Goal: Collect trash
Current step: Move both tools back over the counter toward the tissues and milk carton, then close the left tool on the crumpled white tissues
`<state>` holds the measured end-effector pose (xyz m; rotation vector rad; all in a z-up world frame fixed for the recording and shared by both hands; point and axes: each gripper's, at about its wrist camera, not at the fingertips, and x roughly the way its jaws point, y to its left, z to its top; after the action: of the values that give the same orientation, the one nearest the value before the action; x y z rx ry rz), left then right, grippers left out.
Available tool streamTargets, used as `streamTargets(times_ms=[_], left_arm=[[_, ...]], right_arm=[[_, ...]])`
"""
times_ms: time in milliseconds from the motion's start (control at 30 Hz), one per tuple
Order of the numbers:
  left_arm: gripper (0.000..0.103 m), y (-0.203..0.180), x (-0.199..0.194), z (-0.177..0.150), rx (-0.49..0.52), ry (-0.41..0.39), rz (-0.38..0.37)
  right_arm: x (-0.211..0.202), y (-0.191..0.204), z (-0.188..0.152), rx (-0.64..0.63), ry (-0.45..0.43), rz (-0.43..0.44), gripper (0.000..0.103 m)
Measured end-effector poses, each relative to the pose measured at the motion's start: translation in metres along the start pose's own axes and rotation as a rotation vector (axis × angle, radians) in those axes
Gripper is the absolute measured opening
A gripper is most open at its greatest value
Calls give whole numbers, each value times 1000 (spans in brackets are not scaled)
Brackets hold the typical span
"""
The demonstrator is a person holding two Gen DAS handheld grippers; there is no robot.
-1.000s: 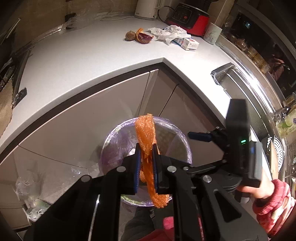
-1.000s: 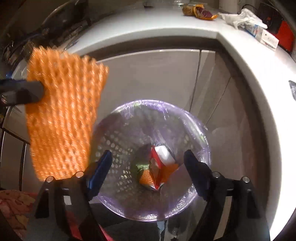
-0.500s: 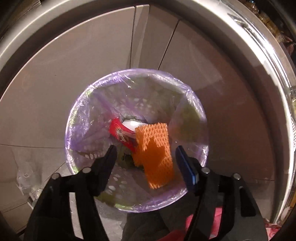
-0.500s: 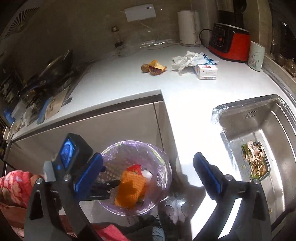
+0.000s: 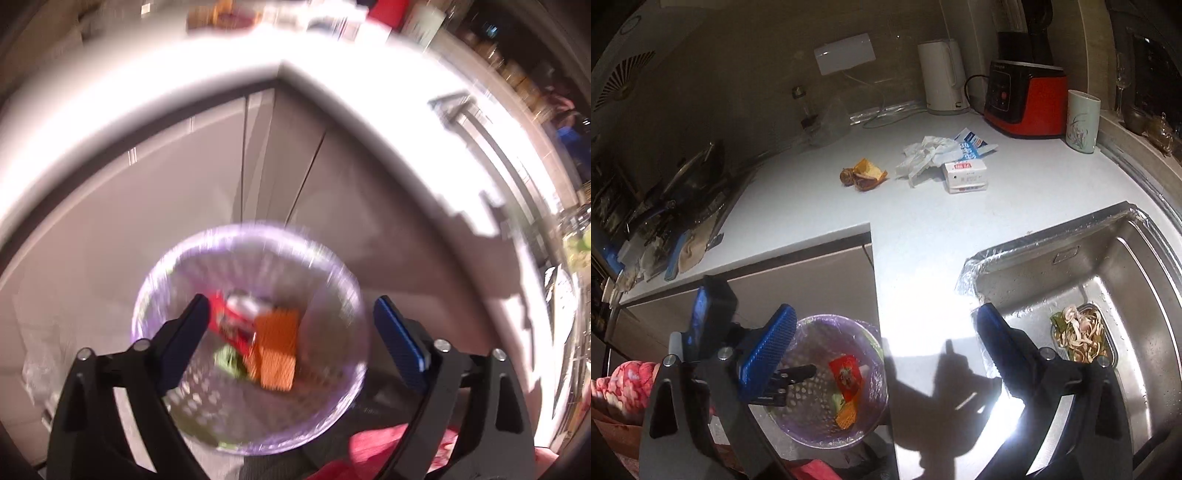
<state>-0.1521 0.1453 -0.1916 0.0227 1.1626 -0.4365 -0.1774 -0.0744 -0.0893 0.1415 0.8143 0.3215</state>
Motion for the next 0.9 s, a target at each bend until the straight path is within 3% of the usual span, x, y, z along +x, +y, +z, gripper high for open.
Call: streamTargets(times_ms=[67,200,367,433,500,567,767,900], left_arm=[[92,-11,-27,20,28,-92,5],[96,-35,-59,71,70,-195,69],[96,-44,-70,139,5,-279,-70],[96,-44,-64,162,-22,-307,-73],[96,-45,-51,187,22,-340,-71],[96,-46,-36,212,118,-330,-77],[96,-37,22,271,301,-256,26],[96,-33,59,298,396,-175,8]], right_arm=[[-1,-10,12,-6,-25,6,98],[0,-31,36,-24,-67,12,97],[3,-65,58,-26,-109,26,97],[5,-81,67,-22,-121,31,97],[9,-97,75,-19,-124,37,98],[14,-111,80,-15,-123,41,98],[35,-149,87,16,-104,48,98],[51,-166,87,57,-92,37,98]])
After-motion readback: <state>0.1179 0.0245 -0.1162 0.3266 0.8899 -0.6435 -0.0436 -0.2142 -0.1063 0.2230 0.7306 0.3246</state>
